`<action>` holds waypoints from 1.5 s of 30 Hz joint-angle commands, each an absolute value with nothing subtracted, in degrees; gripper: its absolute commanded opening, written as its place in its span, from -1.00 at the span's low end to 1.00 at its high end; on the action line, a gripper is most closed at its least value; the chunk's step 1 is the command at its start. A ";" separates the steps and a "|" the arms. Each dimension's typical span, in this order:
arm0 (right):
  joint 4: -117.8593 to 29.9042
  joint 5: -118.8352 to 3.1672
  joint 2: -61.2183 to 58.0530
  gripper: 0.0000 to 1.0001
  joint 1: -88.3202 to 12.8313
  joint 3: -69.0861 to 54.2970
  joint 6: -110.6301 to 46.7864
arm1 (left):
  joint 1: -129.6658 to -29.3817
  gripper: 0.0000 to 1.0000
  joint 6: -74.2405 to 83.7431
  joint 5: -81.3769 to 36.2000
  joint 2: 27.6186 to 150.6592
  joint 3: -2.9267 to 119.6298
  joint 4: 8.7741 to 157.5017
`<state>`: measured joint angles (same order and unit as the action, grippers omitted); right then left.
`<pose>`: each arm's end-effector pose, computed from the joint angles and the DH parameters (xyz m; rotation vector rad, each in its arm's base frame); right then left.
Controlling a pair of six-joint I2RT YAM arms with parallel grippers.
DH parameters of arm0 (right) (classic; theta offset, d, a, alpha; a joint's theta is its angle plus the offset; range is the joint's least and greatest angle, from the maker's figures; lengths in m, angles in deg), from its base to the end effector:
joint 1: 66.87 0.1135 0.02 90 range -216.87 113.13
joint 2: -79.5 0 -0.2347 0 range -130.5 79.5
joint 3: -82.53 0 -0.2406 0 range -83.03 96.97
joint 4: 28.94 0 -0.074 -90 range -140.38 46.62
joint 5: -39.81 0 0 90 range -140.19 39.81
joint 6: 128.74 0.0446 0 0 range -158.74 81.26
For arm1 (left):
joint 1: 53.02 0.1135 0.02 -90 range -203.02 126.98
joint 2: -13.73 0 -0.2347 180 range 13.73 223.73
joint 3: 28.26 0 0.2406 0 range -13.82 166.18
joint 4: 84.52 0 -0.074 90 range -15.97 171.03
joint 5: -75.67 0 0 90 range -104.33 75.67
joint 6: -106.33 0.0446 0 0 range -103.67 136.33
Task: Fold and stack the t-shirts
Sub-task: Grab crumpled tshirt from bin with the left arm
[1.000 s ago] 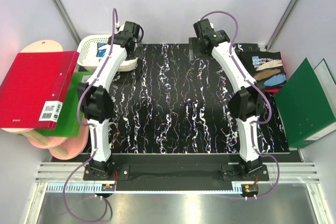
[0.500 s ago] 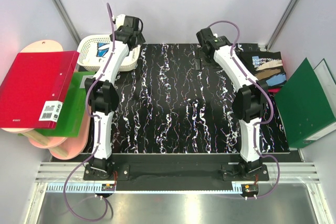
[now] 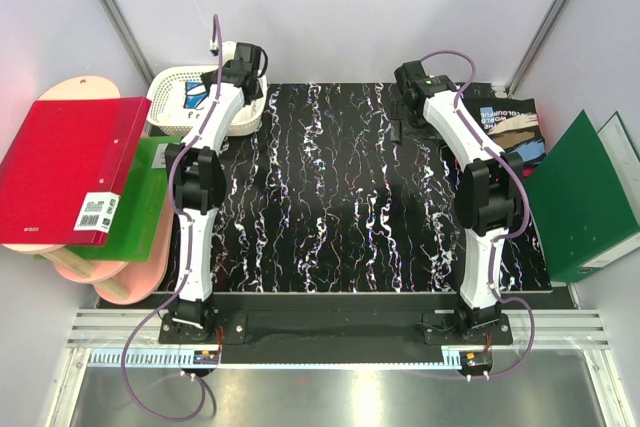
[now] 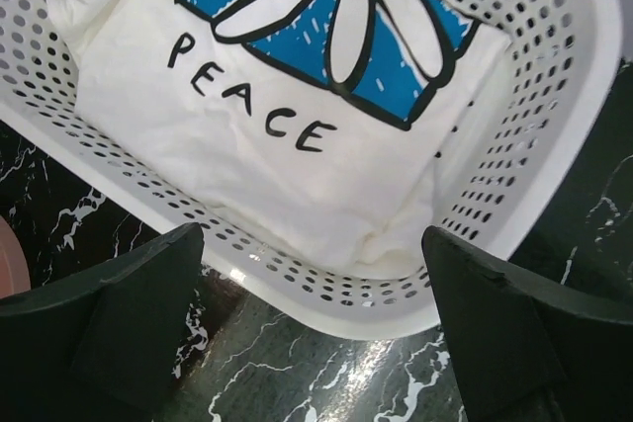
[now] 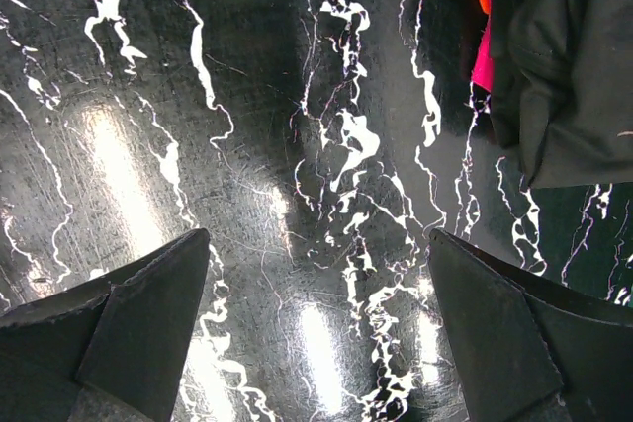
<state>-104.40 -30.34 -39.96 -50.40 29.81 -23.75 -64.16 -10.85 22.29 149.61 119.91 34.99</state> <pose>0.4050 0.1040 0.2434 0.0576 2.6600 -0.3054 0.4925 -0.0699 0.2463 -0.5893 2.1658 0.4170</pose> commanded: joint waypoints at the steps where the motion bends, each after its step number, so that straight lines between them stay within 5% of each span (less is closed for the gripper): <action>1: -102.62 -30.42 -36.25 0.99 -50.17 29.47 -23.27 | -62.25 0.98 -9.77 20.13 151.01 122.32 32.53; 18: -102.62 -31.03 -36.52 0.99 -50.26 29.12 -23.62 | -60.76 0.97 -8.72 4.57 158.40 124.87 17.41; 23: -102.71 -31.21 -36.34 1.00 -50.17 29.03 -23.79 | -60.23 0.60 -8.63 0.54 161.12 127.42 14.95; 26: -102.71 -31.47 -36.25 0.99 -50.26 28.94 -23.80 | -60.06 0.87 -7.41 -1.66 162.87 128.82 13.80; 29: -102.71 -32.17 -36.34 0.99 -50.17 28.94 -23.71 | -60.06 0.91 -6.44 -4.82 163.93 129.09 13.80; 35: -102.97 -31.91 -35.90 1.00 -50.26 28.77 -23.80 | -60.14 0.61 -5.82 -7.29 162.54 128.49 13.01; 38: -102.80 -31.47 -35.64 1.00 -50.17 28.33 -23.97 | -60.14 0.98 -5.47 -8.25 161.83 127.87 11.08; 41: -102.88 -31.38 -35.81 0.99 -50.26 28.15 -23.97 | -60.49 0.97 -5.29 -8.88 161.48 126.11 10.90; 45: -102.88 -32.00 -36.08 0.99 -50.17 28.77 -24.06 | -60.58 0.49 -6.16 -12.03 164.02 127.51 10.81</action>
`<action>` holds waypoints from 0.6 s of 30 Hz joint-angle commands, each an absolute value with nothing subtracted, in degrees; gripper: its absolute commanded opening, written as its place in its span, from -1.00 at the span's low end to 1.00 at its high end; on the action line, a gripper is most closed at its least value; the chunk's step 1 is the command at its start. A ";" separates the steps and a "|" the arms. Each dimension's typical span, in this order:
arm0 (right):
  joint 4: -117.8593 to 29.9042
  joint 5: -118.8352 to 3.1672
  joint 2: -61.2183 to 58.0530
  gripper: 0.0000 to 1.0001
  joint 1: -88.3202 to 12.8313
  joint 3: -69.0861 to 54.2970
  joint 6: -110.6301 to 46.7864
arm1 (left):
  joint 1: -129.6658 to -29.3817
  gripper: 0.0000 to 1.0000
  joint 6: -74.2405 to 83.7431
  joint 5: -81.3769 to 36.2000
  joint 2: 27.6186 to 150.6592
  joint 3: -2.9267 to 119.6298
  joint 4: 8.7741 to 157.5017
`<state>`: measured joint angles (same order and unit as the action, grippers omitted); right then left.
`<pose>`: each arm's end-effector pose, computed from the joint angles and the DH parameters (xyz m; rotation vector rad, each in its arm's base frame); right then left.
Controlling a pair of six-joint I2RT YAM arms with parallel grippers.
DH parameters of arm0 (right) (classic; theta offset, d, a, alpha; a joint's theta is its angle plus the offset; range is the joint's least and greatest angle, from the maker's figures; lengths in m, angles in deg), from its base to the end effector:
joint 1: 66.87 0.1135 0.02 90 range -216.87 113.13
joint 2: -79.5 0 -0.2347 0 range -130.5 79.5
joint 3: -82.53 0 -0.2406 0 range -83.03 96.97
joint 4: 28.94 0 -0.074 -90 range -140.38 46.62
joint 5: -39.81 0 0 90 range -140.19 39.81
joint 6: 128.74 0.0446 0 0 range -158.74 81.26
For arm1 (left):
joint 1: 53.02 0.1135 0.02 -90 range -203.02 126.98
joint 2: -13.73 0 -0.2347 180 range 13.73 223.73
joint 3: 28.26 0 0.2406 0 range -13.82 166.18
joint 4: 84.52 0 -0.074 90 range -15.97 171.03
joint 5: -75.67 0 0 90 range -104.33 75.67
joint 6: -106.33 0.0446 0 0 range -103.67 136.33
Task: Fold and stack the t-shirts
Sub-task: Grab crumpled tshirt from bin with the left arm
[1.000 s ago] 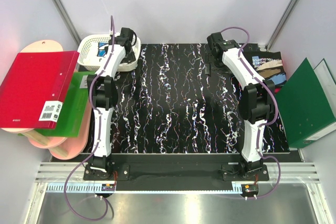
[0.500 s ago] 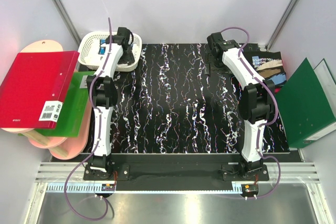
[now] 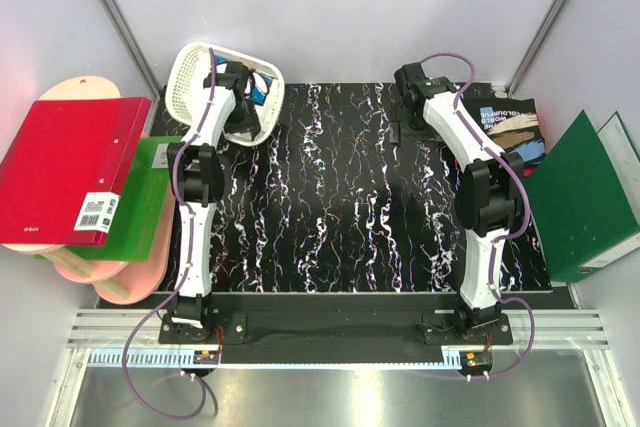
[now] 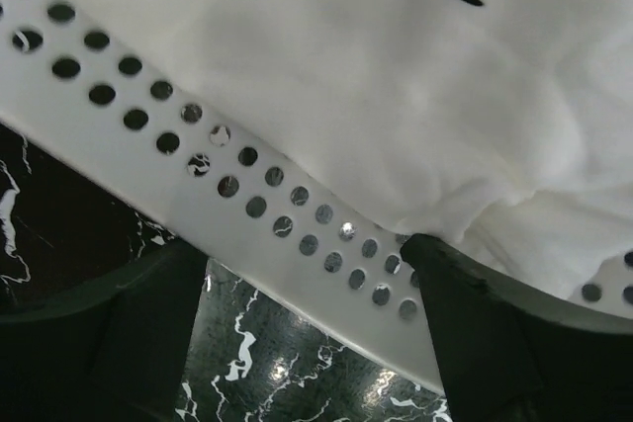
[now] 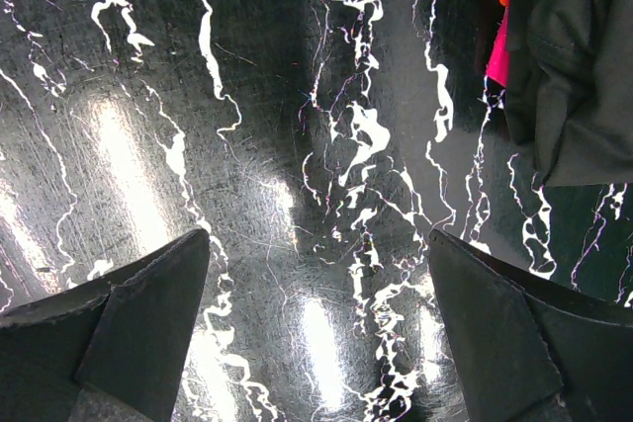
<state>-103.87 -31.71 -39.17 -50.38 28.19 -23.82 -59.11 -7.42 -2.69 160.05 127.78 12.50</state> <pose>0.4020 0.1043 0.2409 0.0481 2.6740 -0.2776 0.4846 -0.0426 0.1716 -0.4718 2.7634 0.1699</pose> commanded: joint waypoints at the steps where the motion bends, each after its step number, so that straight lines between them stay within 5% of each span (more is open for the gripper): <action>1: -102.88 -32.00 -36.08 0.99 -50.17 28.77 -24.06 | -60.58 0.34 -7.13 -12.83 165.16 129.34 10.72; 4: -102.88 -31.74 -35.55 0.99 -50.17 28.51 -24.32 | -60.58 -0.36 -8.01 -13.97 165.78 130.41 10.89; 5: -102.97 -31.56 -35.20 0.99 -50.17 27.98 -24.32 | -60.50 -0.84 -8.36 -13.98 165.70 130.24 10.98; 6: -102.80 -31.39 -35.03 0.99 -50.17 27.72 -24.41 | -60.41 -1.00 -8.54 -13.98 165.61 130.06 11.16; 18: -102.53 -31.56 -34.58 0.99 -50.26 26.22 -23.97 | -60.49 -1.00 -8.19 -9.06 150.33 123.64 17.49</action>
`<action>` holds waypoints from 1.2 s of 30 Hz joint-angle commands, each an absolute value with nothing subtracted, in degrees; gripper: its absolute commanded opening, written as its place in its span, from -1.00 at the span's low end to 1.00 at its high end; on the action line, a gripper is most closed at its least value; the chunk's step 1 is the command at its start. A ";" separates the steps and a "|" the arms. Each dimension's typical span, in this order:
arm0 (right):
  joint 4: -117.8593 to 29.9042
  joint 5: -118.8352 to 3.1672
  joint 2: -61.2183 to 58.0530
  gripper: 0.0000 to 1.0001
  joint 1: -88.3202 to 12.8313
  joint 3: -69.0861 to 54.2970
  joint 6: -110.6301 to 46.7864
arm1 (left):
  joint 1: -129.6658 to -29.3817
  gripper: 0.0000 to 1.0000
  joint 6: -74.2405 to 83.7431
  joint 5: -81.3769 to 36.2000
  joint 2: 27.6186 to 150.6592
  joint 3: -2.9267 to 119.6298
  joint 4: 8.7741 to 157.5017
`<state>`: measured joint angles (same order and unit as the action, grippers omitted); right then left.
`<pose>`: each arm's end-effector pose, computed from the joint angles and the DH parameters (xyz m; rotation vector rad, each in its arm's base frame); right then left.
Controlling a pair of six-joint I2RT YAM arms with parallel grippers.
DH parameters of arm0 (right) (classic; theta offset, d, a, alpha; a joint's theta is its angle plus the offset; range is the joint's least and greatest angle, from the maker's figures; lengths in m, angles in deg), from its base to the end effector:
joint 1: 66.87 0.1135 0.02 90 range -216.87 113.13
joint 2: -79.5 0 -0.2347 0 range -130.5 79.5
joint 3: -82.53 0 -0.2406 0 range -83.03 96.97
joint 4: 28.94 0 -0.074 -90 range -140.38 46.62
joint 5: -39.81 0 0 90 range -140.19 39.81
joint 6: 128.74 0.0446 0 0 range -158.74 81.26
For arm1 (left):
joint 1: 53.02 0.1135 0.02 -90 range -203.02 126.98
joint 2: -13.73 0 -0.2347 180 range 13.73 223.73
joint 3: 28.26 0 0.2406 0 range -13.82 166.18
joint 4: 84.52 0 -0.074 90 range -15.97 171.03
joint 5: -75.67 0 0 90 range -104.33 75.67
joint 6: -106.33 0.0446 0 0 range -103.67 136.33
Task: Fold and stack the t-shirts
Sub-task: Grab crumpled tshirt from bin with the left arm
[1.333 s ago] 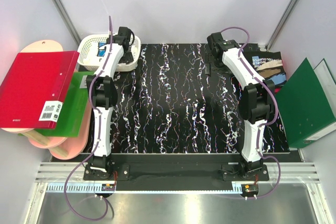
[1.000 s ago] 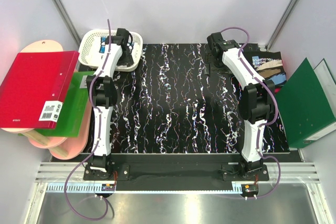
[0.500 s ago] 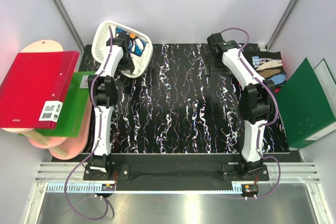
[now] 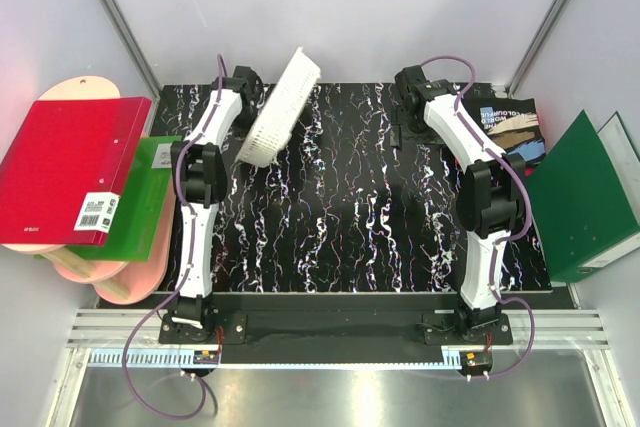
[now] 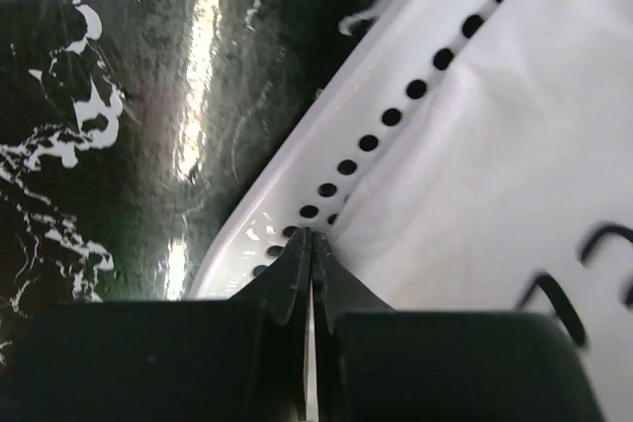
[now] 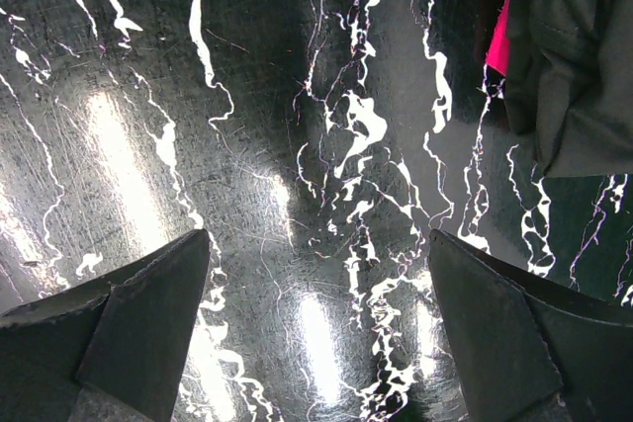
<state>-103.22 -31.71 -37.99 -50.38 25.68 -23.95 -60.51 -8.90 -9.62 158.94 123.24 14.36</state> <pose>0.3973 0.1029 0.2371 0.0426 2.6850 -0.2839 0.4793 -0.0593 0.1595 -0.4572 2.8279 0.0056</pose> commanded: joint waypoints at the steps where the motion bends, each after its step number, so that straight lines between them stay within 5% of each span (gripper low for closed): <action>1: -102.62 -31.65 -34.58 0.99 -50.17 26.39 -23.97 | -60.67 -1.00 -8.10 -8.79 149.44 123.64 17.49; 15: -102.36 -37.08 -35.20 0.96 -50.17 28.23 -24.06 | -64.98 -1.00 -6.44 -10.44 138.63 121.01 17.75; 18: -101.22 -46.38 -35.37 0.92 -50.09 30.86 -24.76 | -65.24 0.38 -6.08 -13.70 137.40 119.96 17.84; 20: -98.50 -55.18 -35.81 0.86 -49.91 32.36 -24.41 | -65.50 0.97 -5.73 -13.97 136.26 117.86 17.93; 27: -97.61 -61.61 -46.95 0.81 -47.45 50.88 -20.82 | -66.47 0.98 -5.55 -13.97 132.04 108.89 18.54; 36: -97.79 -65.84 -53.66 0.76 -46.74 57.77 -17.73 | -70.24 0.98 -4.06 -21.53 138.44 108.17 18.20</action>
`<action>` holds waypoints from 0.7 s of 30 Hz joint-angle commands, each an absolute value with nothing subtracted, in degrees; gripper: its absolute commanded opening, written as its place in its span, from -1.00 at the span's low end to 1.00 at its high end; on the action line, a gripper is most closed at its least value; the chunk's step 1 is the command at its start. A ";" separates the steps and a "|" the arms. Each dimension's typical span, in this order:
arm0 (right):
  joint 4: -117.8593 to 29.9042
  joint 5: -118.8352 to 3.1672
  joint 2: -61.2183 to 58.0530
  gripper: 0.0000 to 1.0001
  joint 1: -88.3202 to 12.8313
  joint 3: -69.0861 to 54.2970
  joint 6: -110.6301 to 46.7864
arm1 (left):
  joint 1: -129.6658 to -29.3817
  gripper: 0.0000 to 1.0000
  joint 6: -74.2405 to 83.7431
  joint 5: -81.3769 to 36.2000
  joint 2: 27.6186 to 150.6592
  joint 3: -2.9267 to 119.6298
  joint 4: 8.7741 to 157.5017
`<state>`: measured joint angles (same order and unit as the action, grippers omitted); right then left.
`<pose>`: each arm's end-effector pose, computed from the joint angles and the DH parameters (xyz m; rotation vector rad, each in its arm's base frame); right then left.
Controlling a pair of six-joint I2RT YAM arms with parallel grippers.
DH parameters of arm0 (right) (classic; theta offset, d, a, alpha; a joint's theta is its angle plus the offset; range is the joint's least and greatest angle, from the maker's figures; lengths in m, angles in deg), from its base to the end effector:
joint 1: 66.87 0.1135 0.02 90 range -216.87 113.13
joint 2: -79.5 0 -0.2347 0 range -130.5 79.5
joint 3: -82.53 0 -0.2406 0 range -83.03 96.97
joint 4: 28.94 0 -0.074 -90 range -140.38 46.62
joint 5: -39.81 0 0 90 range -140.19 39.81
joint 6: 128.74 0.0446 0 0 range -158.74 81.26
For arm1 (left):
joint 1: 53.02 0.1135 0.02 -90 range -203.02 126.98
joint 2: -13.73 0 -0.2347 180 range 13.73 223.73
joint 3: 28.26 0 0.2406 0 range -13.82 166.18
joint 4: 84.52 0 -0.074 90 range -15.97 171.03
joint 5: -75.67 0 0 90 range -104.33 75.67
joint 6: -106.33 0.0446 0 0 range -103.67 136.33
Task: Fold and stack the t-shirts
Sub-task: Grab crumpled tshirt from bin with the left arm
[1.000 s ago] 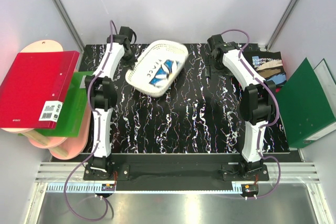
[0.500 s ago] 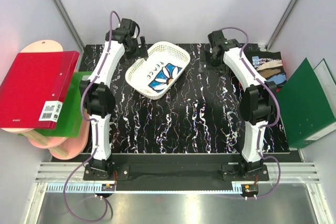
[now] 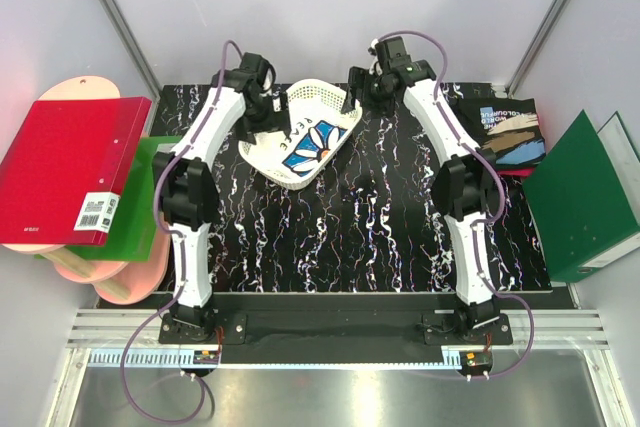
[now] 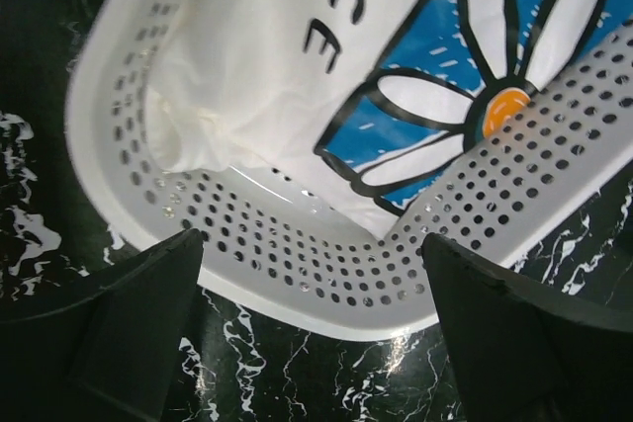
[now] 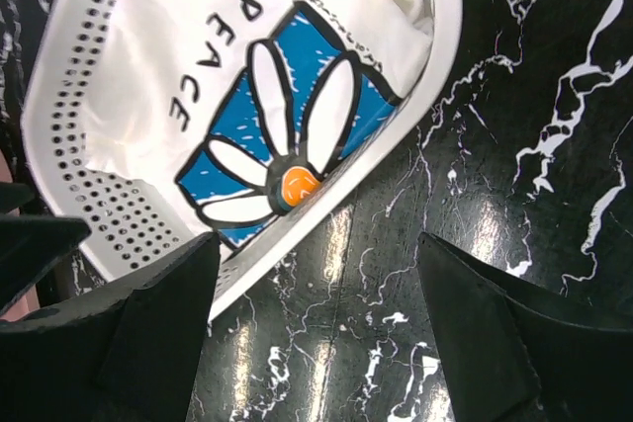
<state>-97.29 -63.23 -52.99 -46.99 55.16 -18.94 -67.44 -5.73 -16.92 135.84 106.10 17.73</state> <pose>0.4505 0.1736 0.2818 -0.1094 2.4671 0.5849 0.4150 -0.1088 0.2555 -0.1691 2.7338 -0.2449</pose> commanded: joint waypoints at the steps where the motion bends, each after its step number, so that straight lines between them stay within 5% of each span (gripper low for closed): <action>1: -97.87 -65.58 -53.57 0.77 -46.66 57.69 -18.08 | -70.86 0.98 -3.89 -21.10 139.84 108.87 17.58; 12: -98.84 -59.17 -46.28 0.82 -46.83 52.41 -20.89 | -76.93 0.92 -5.38 -24.34 155.76 115.73 15.56; 13: -98.84 -58.64 -45.66 0.82 -47.01 51.98 -21.07 | -77.28 0.76 -5.38 -25.04 156.98 116.17 15.56; 16: -98.84 -57.75 -43.38 0.83 -47.45 49.96 -21.51 | -78.16 -0.76 -6.16 -25.93 158.75 117.31 15.47; 17: -98.93 -57.58 -43.11 0.83 -47.53 48.64 -21.51 | -78.07 -1.00 -6.43 -24.80 159.10 117.92 15.38; 21: -98.84 -55.83 -40.30 0.83 -47.97 44.07 -22.47 | -76.58 -1.00 -7.48 -20.40 160.16 121.62 14.85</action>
